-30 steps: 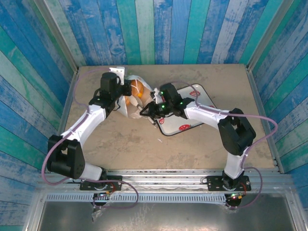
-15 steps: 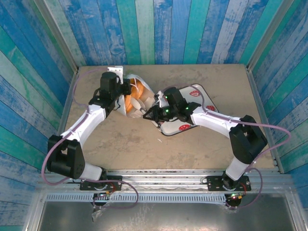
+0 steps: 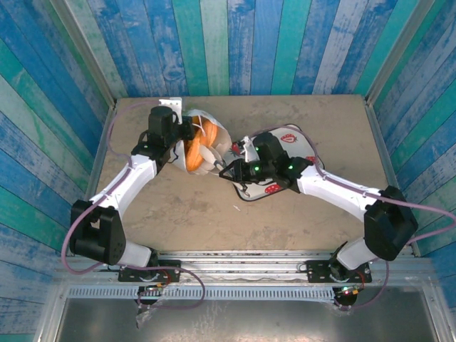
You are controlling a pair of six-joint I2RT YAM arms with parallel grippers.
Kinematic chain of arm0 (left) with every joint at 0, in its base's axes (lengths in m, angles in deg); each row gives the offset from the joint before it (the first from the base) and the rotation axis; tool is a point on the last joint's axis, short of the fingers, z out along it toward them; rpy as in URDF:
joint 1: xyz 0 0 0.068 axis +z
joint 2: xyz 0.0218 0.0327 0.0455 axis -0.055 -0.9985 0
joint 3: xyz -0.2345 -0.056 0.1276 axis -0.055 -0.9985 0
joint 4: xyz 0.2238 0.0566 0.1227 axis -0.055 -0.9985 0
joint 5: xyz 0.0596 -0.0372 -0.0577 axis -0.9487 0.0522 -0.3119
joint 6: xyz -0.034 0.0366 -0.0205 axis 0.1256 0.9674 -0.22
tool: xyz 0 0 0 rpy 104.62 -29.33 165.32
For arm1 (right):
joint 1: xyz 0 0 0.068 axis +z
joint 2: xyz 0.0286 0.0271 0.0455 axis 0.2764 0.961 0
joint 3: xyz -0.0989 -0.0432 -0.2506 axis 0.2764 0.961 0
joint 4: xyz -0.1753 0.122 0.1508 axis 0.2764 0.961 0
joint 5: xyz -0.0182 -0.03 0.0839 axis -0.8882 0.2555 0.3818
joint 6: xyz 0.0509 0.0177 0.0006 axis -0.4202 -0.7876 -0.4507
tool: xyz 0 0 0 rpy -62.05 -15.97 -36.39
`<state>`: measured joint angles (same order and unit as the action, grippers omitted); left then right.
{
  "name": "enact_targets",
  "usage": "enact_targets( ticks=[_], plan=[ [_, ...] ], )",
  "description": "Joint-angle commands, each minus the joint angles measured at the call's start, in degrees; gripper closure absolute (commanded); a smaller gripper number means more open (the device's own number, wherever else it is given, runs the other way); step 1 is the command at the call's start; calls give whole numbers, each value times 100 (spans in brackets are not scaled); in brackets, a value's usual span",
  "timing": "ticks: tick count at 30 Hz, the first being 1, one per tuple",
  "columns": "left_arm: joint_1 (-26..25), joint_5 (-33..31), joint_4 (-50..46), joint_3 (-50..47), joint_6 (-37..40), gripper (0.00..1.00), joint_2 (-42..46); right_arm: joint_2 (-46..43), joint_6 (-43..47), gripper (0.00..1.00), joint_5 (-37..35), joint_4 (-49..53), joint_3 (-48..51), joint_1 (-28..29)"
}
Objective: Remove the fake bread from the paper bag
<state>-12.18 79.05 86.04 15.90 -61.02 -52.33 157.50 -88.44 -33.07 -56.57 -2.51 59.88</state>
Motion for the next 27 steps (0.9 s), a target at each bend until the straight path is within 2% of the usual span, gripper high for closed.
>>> enact_targets(
  ticks=[1,11,18,22,27],
  plan=[
    [-5,-82,71,147,-100,90,162,-378,205,79,-198,54,43,62],
    [-5,-79,41,206,-105,90,149,-1364,313,79,-458,641,407,89],
    [-5,-118,36,180,-95,90,204,-2094,478,79,-829,1432,367,0],
    [-7,-108,1,204,-38,90,225,-2474,719,79,-1021,1982,260,-280],
    [-5,-116,-27,233,23,90,237,-2723,1310,78,-1028,3006,-147,-1086]
  ],
)
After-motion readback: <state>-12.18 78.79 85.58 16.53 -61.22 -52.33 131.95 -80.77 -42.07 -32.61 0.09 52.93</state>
